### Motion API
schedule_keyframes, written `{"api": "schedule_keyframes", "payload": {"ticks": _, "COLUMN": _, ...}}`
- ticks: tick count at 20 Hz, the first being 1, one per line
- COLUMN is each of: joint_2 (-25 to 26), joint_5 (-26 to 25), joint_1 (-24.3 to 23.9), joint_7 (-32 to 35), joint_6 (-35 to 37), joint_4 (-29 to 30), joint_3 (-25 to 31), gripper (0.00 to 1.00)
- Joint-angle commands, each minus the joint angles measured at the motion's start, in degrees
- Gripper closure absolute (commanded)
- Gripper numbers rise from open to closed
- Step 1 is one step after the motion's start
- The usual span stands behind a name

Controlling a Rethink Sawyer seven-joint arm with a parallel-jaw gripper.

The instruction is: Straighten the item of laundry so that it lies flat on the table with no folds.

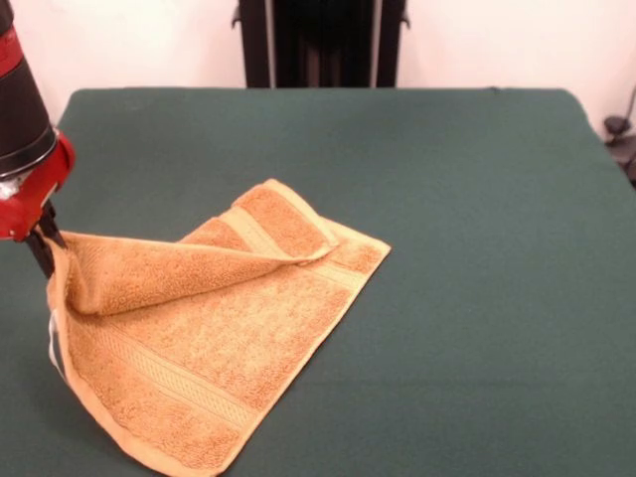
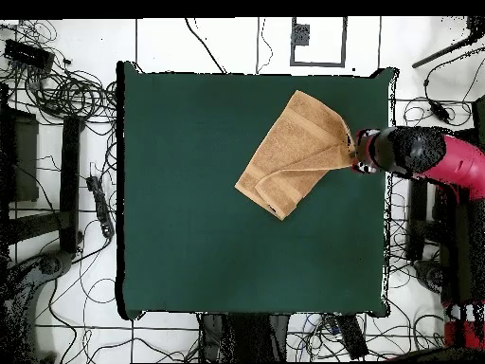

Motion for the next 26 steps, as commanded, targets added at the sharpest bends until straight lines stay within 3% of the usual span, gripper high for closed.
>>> {"api": "schedule_keyframes", "payload": {"ticks": 1, "joint_2": -0.79, "joint_5": 2.31, "joint_1": -0.04, "joint_7": 3.88, "joint_6": 0.58, "joint_4": 9.29, "joint_3": -1.03, "gripper": 1.00}}
{"api": "schedule_keyframes", "payload": {"ticks": 8, "joint_2": -2.45, "joint_5": 2.60, "joint_1": -3.50, "joint_7": 4.45, "joint_6": -2.27, "joint_4": 13.77, "joint_3": -1.44, "gripper": 1.00}}
{"api": "schedule_keyframes", "payload": {"ticks": 12, "joint_2": -0.07, "joint_5": 1.82, "joint_1": -4.42, "joint_7": -0.11, "joint_6": -0.71, "joint_4": 12.23, "joint_3": -0.41, "gripper": 1.00}}
{"api": "schedule_keyframes", "payload": {"ticks": 14, "joint_2": 0.80, "joint_5": 2.27, "joint_1": -4.32, "joint_7": 1.77, "joint_6": -1.12, "joint_4": 10.99, "joint_3": -0.42, "gripper": 1.00}}
{"api": "schedule_keyframes", "payload": {"ticks": 20, "joint_2": 0.32, "joint_5": 7.70, "joint_1": -3.43, "joint_7": 22.71, "joint_6": -12.26, "joint_4": 11.88, "joint_3": -1.35, "gripper": 1.00}}
{"api": "schedule_keyframes", "payload": {"ticks": 26, "joint_2": 0.52, "joint_5": 12.51, "joint_1": 1.88, "joint_7": 42.03, "joint_6": -23.65, "joint_4": 13.35, "joint_3": -8.54, "gripper": 1.00}}
